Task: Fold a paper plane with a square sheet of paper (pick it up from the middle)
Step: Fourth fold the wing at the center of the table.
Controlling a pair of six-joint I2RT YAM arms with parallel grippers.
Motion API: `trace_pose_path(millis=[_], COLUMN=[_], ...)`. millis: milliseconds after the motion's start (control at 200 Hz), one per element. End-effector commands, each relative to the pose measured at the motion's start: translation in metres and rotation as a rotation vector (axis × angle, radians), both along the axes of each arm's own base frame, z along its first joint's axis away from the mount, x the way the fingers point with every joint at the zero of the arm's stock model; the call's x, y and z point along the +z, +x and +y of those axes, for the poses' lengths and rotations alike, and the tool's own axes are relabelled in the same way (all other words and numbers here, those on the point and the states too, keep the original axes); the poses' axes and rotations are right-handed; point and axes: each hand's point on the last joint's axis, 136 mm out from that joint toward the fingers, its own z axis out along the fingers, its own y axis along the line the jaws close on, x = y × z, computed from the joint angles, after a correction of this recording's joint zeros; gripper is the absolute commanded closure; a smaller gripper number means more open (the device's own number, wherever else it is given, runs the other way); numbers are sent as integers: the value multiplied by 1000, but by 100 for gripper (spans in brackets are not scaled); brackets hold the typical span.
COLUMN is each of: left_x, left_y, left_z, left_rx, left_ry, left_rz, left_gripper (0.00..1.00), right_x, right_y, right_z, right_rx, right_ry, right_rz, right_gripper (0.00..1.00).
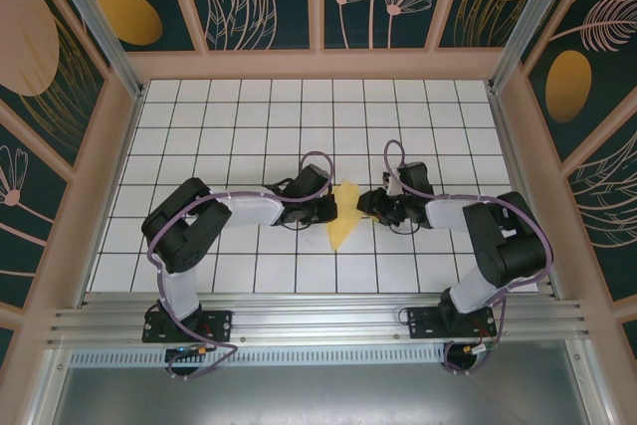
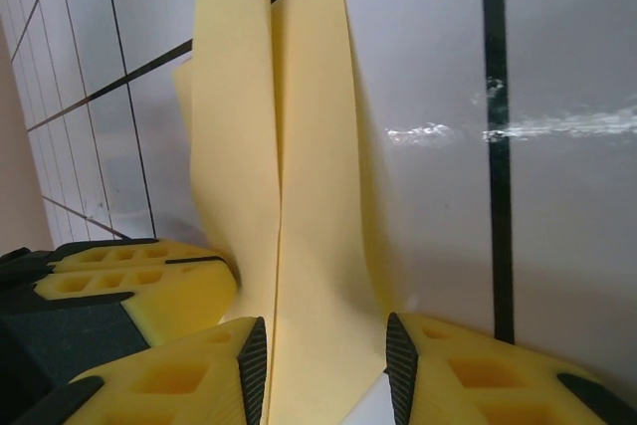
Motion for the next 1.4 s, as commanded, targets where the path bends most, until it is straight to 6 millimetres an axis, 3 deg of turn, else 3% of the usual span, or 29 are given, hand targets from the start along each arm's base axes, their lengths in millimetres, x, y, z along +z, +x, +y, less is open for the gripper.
trace_pose_path(millis=[0,956,1396], left_x=[-9,-14,-13], left_y=[-1,-4,-5], left_z=[3,3,7], left_rx=[-12,6,37], left_ry=[21,2,-23], left_rz=[18,32,26], left_gripper=[90,93,96], right_x=[10,15,9], right_y=[3,31,3], right_z=[11,35,33], right_rx=[22,105,80], right_ry=[51,74,85], right_rz=[-24,-60,-25], right_gripper=[60,56,60])
